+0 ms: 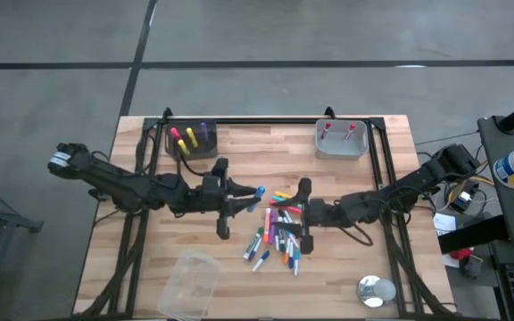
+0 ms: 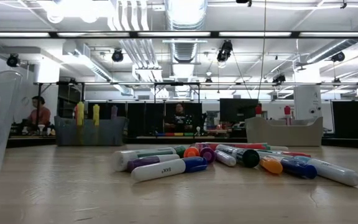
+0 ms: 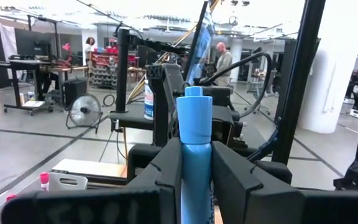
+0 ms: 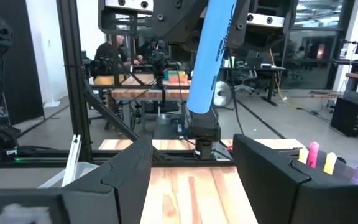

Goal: Pick & Place Markers
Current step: Put the blue highlighter pen into the black bin

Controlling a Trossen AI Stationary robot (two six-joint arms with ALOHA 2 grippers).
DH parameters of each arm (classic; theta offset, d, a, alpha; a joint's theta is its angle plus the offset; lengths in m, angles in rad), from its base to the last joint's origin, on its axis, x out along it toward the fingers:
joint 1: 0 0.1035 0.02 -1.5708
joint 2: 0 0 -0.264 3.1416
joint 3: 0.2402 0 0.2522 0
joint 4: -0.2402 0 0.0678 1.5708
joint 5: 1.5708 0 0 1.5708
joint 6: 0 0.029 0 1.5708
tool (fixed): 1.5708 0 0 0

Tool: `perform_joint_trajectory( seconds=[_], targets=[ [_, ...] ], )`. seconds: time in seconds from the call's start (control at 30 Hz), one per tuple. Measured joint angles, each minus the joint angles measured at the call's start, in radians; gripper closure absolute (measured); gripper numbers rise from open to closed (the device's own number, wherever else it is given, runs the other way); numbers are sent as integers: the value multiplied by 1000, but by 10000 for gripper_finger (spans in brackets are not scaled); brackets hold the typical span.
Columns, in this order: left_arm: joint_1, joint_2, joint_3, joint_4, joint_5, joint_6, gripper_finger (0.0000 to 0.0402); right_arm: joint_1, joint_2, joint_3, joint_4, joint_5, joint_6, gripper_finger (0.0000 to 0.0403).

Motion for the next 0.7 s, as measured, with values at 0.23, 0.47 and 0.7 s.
perform_joint_trajectory(
  seconds=[0.23,0.47,0.7],
  targets=[
    [0,0,0,22,16,16,339,0,0,0,25,-1,0,184],
    [0,0,0,42,45,22,339,-4,0,0,41,-10,1,184],
    [0,0,0,60,49,39,339,-36,0,0,87,-81,30,184]
  ],
)
